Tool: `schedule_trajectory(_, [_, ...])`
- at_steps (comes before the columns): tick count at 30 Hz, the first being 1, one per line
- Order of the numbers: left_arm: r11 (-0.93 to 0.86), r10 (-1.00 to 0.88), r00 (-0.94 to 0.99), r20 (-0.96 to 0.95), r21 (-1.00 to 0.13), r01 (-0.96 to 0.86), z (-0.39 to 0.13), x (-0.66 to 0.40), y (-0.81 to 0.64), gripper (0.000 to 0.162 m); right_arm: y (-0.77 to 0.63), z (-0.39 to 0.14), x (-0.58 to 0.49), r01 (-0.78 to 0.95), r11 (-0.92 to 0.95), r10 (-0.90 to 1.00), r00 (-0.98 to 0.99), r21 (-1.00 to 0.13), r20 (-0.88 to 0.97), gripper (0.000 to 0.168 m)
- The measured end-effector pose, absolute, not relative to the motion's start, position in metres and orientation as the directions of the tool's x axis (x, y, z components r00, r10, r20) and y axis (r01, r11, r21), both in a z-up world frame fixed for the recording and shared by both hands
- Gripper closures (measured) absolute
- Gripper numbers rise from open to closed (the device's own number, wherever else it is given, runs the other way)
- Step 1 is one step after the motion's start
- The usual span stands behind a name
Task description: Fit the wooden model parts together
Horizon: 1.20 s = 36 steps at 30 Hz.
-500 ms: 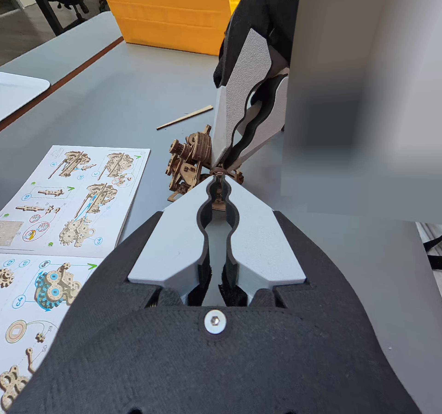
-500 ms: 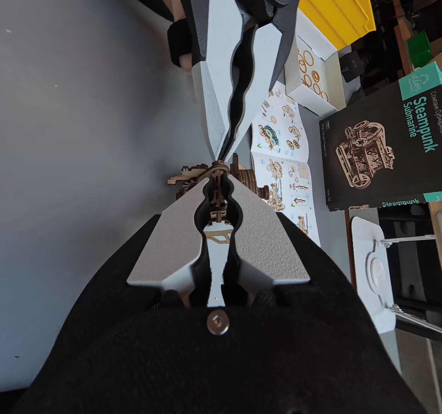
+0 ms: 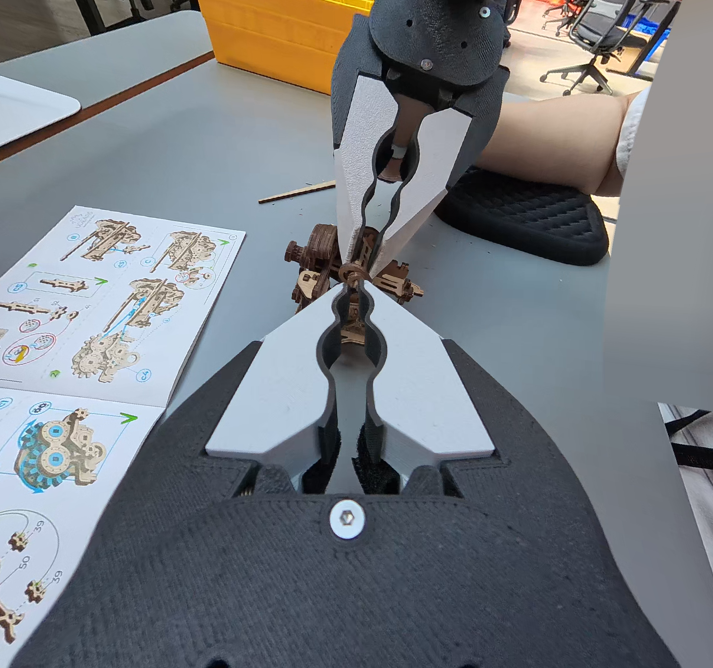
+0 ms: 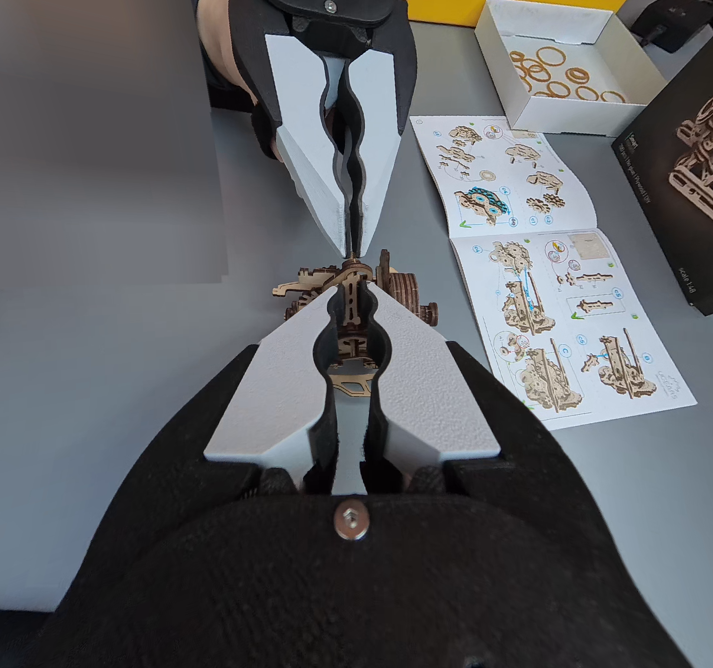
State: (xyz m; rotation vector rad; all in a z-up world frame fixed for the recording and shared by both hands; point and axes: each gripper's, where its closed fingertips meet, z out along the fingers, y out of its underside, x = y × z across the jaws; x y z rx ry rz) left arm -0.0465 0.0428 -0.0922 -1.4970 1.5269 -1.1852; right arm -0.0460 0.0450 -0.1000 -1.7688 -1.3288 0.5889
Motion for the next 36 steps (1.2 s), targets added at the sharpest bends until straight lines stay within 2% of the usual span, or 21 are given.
schedule_trajectory(14, [-0.308,-0.930,-0.090,0.356,-0.889,-0.339,-0.095,-0.046,0.053,0.162,0.052,-0.106,-0.043,0.602,-0.002,0.906,0.338,-0.798,0.254,0.153])
schedule_trajectory(23, [-0.312,-0.926,-0.092,0.366,-0.880,-0.359,-0.101,-0.046,0.054,0.162,0.054,-0.105,-0.044,0.627,0.056,0.884,0.331,-0.777,0.331,0.149])
schedule_trajectory(30, [-0.286,-0.930,-0.113,0.350,-0.882,-0.375,-0.103,-0.048,0.049,0.162,0.056,-0.107,-0.040,0.645,0.067,0.876,0.327,-0.761,0.354,0.154])
schedule_trajectory(32, [-0.258,-0.941,-0.113,0.318,-0.894,-0.365,-0.102,-0.047,0.050,0.162,0.056,-0.108,-0.039,0.667,0.097,0.867,0.309,-0.739,0.392,0.161])
schedule_trajectory(36, [-0.177,-0.964,-0.121,0.235,-0.914,-0.366,-0.102,-0.046,0.046,0.162,0.055,-0.112,-0.040,0.727,0.200,0.820,0.243,-0.657,0.518,0.159])
